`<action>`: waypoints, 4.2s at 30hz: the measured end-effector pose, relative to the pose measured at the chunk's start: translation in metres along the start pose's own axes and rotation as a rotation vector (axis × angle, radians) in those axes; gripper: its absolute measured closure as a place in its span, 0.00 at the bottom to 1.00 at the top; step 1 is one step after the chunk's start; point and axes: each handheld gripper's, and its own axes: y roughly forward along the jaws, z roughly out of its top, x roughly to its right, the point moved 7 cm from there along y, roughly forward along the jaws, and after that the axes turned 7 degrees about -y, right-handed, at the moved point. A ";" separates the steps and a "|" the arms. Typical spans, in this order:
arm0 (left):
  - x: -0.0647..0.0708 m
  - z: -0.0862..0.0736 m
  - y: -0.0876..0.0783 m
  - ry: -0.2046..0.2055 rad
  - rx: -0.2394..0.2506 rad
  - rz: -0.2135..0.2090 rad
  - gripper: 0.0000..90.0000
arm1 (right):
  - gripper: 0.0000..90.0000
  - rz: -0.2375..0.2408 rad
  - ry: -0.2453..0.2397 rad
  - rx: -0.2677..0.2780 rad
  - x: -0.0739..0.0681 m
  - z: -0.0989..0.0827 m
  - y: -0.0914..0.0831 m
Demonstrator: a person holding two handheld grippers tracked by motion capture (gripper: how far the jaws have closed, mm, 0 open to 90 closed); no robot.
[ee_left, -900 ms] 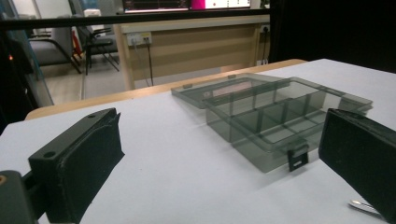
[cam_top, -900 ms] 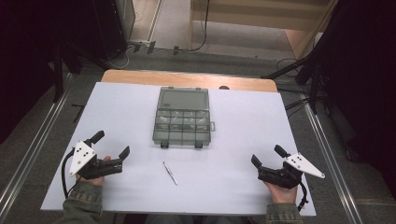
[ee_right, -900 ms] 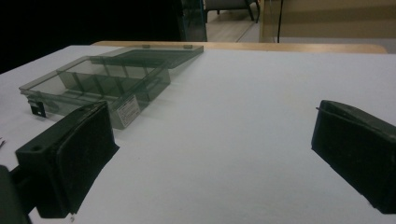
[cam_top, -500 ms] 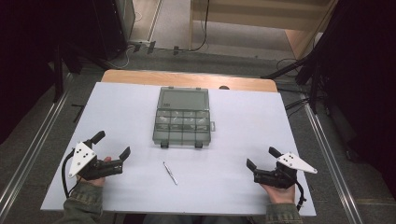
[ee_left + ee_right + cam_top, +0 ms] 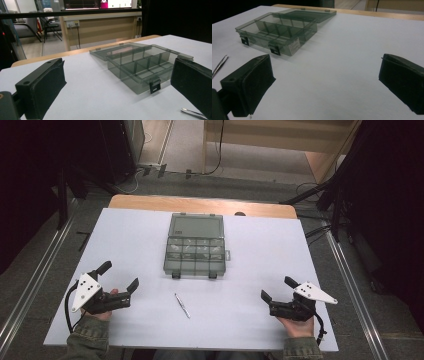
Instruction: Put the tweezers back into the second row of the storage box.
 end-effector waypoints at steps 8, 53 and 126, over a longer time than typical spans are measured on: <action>0.000 0.000 -0.001 0.001 0.003 0.002 0.00 | 0.00 0.028 -0.023 -0.008 -0.008 0.009 0.005; 0.001 -0.002 -0.002 0.006 -0.006 -0.003 0.00 | 0.00 0.305 -0.165 -0.177 -0.099 0.035 0.062; 0.001 -0.001 -0.004 0.000 0.001 -0.009 0.00 | 0.11 0.421 -0.416 -0.673 -0.214 0.021 0.133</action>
